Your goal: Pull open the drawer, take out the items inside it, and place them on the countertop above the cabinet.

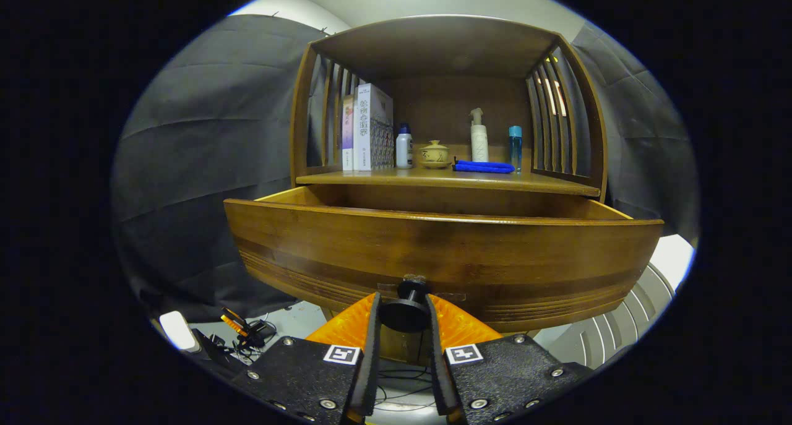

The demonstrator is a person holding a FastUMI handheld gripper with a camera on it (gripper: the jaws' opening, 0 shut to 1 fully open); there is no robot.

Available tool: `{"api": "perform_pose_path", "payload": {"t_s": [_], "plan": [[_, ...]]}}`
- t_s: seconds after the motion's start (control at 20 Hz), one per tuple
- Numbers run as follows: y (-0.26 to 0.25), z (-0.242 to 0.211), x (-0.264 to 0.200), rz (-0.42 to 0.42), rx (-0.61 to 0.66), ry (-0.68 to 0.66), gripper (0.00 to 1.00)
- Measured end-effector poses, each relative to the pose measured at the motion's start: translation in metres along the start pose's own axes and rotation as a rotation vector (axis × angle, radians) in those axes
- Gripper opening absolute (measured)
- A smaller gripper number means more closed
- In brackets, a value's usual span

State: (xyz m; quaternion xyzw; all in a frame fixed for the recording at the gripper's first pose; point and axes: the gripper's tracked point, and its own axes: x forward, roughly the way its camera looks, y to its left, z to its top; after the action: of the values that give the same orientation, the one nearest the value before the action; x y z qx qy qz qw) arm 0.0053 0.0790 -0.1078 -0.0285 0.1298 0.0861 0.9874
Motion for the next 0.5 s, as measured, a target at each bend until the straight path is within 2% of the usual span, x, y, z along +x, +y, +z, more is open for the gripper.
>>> {"api": "perform_pose_path", "payload": {"t_s": [0.1, 0.5], "plan": [[0.002, -0.003, -0.009, 0.009, -0.035, -0.010, 0.36], [0.019, -0.017, -0.042, 0.064, -0.038, -0.001, 0.36]]}}
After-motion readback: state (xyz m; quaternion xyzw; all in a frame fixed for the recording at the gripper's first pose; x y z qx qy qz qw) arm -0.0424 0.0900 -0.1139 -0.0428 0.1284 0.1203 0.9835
